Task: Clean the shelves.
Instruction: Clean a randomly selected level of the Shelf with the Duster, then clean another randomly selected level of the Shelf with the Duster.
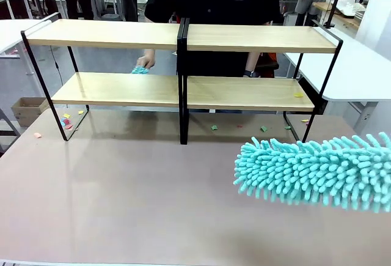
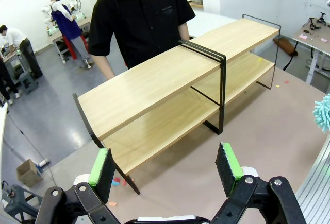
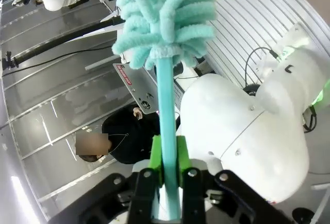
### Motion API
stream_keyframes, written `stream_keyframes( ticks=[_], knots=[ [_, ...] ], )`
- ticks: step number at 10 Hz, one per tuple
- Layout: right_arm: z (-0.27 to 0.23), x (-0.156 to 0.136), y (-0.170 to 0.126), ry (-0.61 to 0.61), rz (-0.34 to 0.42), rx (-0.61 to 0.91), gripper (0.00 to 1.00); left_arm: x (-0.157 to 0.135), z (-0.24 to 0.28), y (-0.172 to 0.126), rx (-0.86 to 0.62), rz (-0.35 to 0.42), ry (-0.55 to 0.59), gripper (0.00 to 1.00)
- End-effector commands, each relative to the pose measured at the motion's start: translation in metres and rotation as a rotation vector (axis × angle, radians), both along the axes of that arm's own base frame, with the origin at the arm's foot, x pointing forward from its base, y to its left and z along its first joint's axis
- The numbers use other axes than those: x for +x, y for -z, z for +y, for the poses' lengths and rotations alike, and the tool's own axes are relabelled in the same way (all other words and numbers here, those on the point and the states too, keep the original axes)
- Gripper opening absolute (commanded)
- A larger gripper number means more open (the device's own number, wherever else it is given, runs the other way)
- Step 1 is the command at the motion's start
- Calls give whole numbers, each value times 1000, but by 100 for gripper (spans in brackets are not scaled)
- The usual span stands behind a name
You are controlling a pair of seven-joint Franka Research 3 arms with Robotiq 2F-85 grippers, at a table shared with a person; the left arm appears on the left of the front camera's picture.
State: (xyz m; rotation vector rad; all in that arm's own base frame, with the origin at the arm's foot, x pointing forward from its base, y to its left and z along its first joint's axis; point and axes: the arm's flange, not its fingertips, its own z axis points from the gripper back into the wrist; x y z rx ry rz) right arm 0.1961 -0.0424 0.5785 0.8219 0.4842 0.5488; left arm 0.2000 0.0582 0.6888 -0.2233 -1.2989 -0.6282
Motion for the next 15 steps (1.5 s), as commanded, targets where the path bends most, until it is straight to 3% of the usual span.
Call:
stream_keyframes(
  ticks=[1,2,3,5,6,15],
  knots=[
    [0,0,-2,8,-4,-1,13,1,0,1,1,-4,-4,100],
    [0,0,0,0,0,0,13,1,0,1,1,-4,-4,100],
    [13,9,4,61,30,-101,13,1,0,1,1,-4,-4,100],
    [30,37,8,71,87,-104,13,1,0,1,1,-4,-4,100],
    [11,8,4,36,30,-69,13,1,0,1,1,-4,-4,100],
    [15,11,6,45,25,-72,13,1,0,1,1,-4,-4,100]
  ],
)
